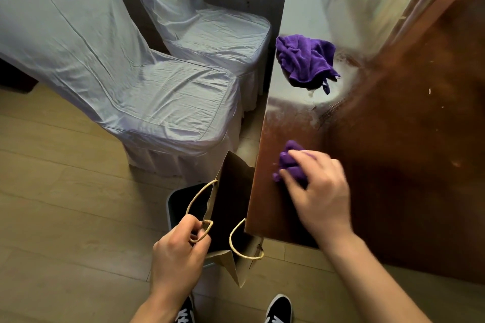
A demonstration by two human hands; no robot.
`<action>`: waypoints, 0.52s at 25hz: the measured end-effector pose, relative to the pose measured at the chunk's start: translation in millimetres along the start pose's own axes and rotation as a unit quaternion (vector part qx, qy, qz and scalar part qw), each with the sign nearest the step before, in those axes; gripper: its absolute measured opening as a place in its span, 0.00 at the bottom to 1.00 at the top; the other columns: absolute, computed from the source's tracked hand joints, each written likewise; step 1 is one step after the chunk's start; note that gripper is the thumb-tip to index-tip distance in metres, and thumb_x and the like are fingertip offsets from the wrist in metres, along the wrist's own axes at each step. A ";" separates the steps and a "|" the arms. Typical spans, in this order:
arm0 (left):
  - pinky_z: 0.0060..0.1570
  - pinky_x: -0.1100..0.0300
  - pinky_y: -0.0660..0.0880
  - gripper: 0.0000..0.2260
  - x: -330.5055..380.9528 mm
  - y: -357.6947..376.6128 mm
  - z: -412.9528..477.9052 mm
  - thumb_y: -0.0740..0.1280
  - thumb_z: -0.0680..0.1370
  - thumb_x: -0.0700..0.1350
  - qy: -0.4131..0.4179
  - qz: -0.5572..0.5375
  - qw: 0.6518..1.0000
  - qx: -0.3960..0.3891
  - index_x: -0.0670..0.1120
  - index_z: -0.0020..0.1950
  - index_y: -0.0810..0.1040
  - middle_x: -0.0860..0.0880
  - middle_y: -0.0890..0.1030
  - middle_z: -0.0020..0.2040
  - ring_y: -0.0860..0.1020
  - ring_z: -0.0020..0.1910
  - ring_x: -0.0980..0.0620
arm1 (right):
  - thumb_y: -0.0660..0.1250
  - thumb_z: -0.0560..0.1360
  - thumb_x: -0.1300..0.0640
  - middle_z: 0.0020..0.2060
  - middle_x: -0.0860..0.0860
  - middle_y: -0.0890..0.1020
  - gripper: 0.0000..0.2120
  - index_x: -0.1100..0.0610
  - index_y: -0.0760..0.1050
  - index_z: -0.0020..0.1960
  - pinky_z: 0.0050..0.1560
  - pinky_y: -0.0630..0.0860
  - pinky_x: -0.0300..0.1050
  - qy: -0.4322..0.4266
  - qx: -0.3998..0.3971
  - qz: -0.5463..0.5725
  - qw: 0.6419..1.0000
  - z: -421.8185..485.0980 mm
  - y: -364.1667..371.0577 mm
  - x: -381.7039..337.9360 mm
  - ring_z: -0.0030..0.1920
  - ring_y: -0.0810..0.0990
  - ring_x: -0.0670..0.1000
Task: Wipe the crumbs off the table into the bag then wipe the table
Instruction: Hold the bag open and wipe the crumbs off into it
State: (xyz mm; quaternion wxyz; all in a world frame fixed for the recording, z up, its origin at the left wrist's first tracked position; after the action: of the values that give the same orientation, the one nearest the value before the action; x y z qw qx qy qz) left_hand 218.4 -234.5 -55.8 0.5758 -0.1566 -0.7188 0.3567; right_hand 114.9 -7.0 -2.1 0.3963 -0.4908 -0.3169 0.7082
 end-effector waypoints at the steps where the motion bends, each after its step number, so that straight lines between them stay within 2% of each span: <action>1: 0.28 0.53 0.70 0.12 1.5 1.2 0.4 0.72 0.71 0.42 -0.007 -0.001 1.000 0.004 0.52 0.35 0.71 0.52 0.75 0.26 0.74 0.28 0.51 | 0.75 0.71 0.53 0.53 0.54 0.83 0.17 0.54 0.81 0.58 0.50 0.76 0.54 -0.020 -0.011 0.013 1.000 -2.2 5.2 -14.3 0.47 0.78 0.58; 4: 0.29 0.54 0.71 0.12 0.1 2.6 0.4 0.75 0.68 0.42 -0.023 -0.002 0.999 0.022 0.53 0.37 0.72 0.52 0.77 0.27 0.76 0.29 0.52 | 0.74 0.69 0.52 0.50 0.50 0.84 0.14 0.51 0.82 0.55 0.50 0.77 0.49 -0.078 -0.086 0.099 0.988 -5.1 16.4 -54.4 0.47 0.80 0.54; 5: 0.29 0.56 0.71 0.13 -1.8 2.6 0.4 0.76 0.67 0.41 -0.021 0.000 1.000 0.022 0.53 0.38 0.73 0.52 0.77 0.27 0.76 0.29 0.54 | 0.73 0.70 0.51 0.48 0.48 0.85 0.12 0.50 0.82 0.53 0.49 0.77 0.48 -0.073 -0.115 0.153 0.979 -5.5 18.0 -62.7 0.47 0.81 0.51; 7: 0.29 0.63 0.69 0.14 -5.0 2.3 1.1 0.77 0.65 0.42 -0.024 0.001 1.000 0.017 0.55 0.38 0.73 0.52 0.78 0.28 0.77 0.31 0.57 | 0.74 0.70 0.51 0.45 0.47 0.86 0.11 0.49 0.82 0.52 0.50 0.79 0.45 0.033 -0.151 0.309 0.939 -1.5 14.5 -67.7 0.45 0.83 0.44; 8: 0.28 0.65 0.68 0.14 -5.4 2.2 1.8 0.77 0.65 0.43 -0.029 -0.001 0.999 0.019 0.55 0.37 0.73 0.53 0.79 0.30 0.76 0.32 0.58 | 0.75 0.70 0.53 0.45 0.49 0.87 0.10 0.51 0.83 0.51 0.51 0.80 0.46 0.112 -0.141 0.391 0.903 3.3 10.4 -64.2 0.44 0.83 0.44; 10: 0.29 0.61 0.69 0.13 -6.7 1.5 2.9 0.76 0.66 0.43 -0.041 -0.001 0.999 0.032 0.54 0.36 0.72 0.51 0.78 0.28 0.75 0.29 0.54 | 0.75 0.71 0.59 0.44 0.58 0.87 0.06 0.56 0.83 0.49 0.51 0.79 0.54 0.242 -0.101 0.510 0.819 11.2 1.9 -50.4 0.43 0.82 0.51; 11: 0.29 0.57 0.70 0.13 -7.8 1.7 3.2 0.76 0.67 0.42 -0.044 0.001 0.998 0.034 0.53 0.35 0.72 0.50 0.77 0.27 0.75 0.28 0.53 | 0.74 0.72 0.61 0.44 0.61 0.86 0.05 0.58 0.83 0.48 0.52 0.79 0.59 0.285 -0.089 0.538 0.788 13.7 -2.7 -42.6 0.42 0.81 0.55; 13: 0.29 0.53 0.71 0.13 -11.6 2.0 3.0 0.75 0.68 0.42 -0.054 -0.004 0.998 0.027 0.53 0.35 0.72 0.50 0.76 0.26 0.74 0.29 0.51 | 0.73 0.73 0.62 0.46 0.65 0.85 0.04 0.60 0.83 0.48 0.55 0.79 0.66 0.321 -0.085 0.545 0.770 16.9 -8.5 -31.7 0.43 0.82 0.60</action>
State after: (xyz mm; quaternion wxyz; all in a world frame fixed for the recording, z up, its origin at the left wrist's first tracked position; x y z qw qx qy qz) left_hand 218.5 -241.6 -65.7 0.5420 -0.1184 -0.7394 0.3814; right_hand 107.6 -31.5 24.5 -0.0203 -0.8115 0.0903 0.5770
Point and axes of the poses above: each hand's wrist, its own z-axis towards the middle knuckle, its own y-axis out of the palm, x = y × z, the point moved 1 cm from there along z, towards the middle knuckle
